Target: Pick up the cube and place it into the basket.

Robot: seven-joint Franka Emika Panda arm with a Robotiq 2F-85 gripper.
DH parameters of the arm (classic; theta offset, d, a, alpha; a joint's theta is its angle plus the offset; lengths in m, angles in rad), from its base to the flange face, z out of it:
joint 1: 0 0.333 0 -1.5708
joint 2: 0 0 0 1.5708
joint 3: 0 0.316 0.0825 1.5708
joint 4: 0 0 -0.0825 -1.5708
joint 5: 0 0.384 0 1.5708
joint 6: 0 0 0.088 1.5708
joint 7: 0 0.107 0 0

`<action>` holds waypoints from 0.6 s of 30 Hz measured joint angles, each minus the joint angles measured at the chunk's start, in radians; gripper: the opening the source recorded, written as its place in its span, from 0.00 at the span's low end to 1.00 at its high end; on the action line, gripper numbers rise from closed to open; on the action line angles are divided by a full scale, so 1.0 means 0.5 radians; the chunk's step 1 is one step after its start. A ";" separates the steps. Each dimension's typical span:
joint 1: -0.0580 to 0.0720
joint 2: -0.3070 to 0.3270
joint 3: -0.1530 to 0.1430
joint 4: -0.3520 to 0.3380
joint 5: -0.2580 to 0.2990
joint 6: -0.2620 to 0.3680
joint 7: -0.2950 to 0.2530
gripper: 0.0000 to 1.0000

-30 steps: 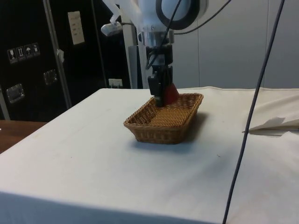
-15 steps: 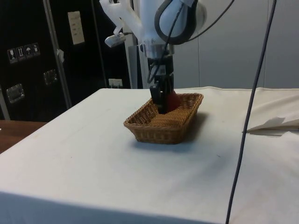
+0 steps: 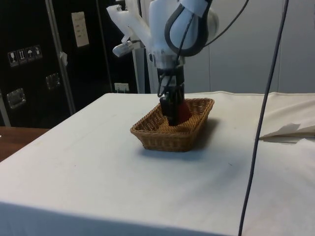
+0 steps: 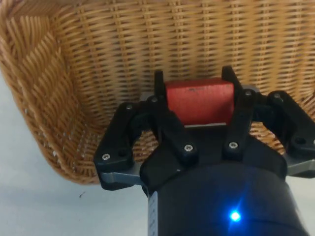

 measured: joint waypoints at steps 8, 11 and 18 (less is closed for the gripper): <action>-0.004 0.050 0.002 0.006 0.002 0.046 0.000 0.03; -0.004 0.050 0.002 0.006 0.002 0.046 0.000 0.03; -0.004 0.064 0.004 0.006 0.002 0.048 0.000 0.11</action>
